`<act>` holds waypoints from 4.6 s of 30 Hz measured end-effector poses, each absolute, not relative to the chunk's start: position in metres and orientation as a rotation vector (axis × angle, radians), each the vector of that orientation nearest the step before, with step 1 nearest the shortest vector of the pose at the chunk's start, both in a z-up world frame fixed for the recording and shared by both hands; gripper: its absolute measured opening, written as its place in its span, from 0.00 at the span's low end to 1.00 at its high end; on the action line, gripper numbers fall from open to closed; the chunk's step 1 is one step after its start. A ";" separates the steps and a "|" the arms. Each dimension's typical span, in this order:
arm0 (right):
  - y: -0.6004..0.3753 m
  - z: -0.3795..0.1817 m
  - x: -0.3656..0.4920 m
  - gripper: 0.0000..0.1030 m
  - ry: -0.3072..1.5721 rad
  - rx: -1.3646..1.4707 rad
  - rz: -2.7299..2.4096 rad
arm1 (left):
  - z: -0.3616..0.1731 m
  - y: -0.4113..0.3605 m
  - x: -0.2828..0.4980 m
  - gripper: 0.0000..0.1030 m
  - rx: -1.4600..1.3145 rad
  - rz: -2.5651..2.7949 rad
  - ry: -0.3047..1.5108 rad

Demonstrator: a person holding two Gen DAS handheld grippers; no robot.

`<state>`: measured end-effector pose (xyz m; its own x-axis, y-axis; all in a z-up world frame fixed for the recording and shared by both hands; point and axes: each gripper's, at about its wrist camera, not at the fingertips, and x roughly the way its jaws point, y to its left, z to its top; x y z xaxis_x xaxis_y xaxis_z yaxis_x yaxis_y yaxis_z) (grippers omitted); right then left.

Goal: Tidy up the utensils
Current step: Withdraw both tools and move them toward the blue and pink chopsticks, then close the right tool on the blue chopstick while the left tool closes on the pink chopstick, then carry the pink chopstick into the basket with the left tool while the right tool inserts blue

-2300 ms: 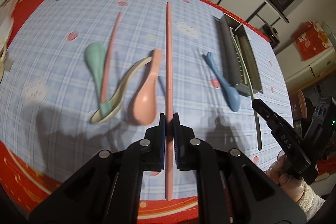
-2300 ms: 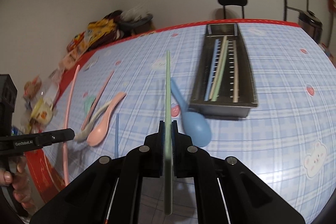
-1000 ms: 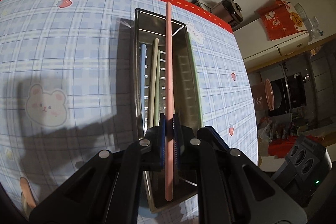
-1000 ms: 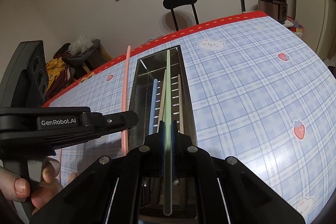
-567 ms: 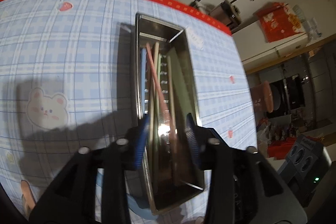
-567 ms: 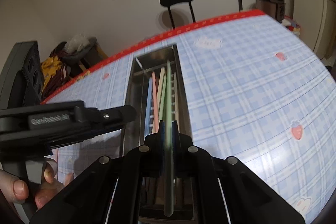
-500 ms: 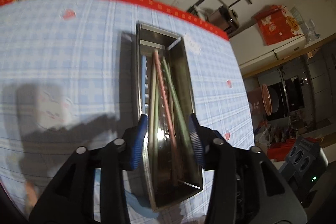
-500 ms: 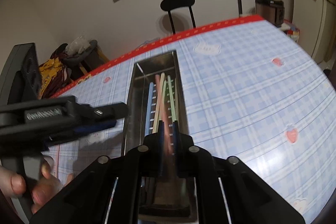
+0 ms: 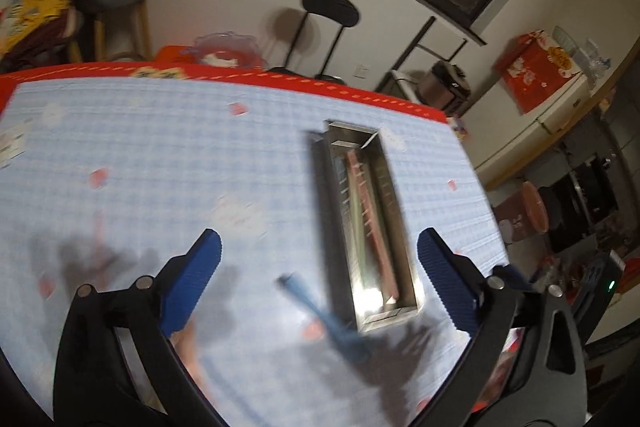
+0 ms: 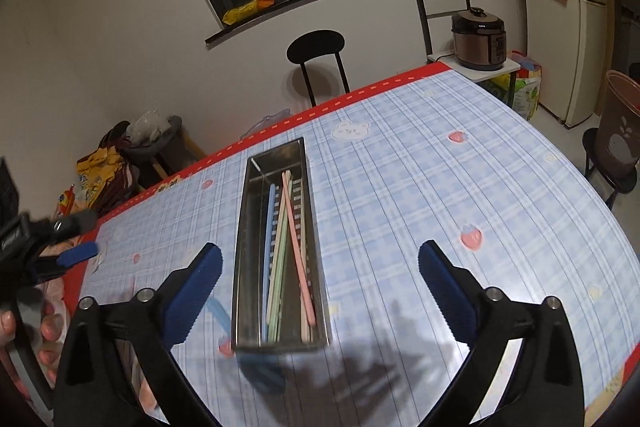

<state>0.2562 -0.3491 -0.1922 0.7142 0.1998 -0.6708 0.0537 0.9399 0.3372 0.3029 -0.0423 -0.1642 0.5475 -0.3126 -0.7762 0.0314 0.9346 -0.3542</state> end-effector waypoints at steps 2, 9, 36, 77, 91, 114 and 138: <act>-0.350 -0.193 0.243 0.94 0.783 0.340 0.096 | -0.164 -0.029 0.278 0.94 -0.299 -0.168 0.978; -0.343 -0.218 0.197 0.94 0.872 0.274 0.150 | -0.165 0.023 0.178 0.94 -0.258 0.014 0.982; -0.231 -0.232 0.124 0.94 1.017 0.135 0.317 | -0.205 0.132 0.046 0.94 -0.414 0.144 0.985; -0.123 -0.296 0.143 0.46 1.157 -0.107 0.342 | -0.280 0.140 0.227 0.53 -0.404 -0.164 1.091; -0.124 -0.297 0.138 0.35 1.103 -0.153 0.327 | -0.308 0.095 0.270 0.36 -0.136 -0.139 1.185; -0.154 -0.298 0.147 0.06 1.139 0.066 0.296 | -0.302 0.088 0.264 0.10 -0.081 -0.115 1.140; -0.210 -0.259 0.143 0.06 1.056 0.272 0.247 | -0.244 0.062 0.194 0.10 -0.471 -0.300 1.099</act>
<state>0.1433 -0.2101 -0.2587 0.4707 0.3277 -0.8192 -0.0696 0.9394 0.3358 0.1938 0.0623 -0.2442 0.4294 -0.4577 -0.7786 0.0021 0.8626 -0.5059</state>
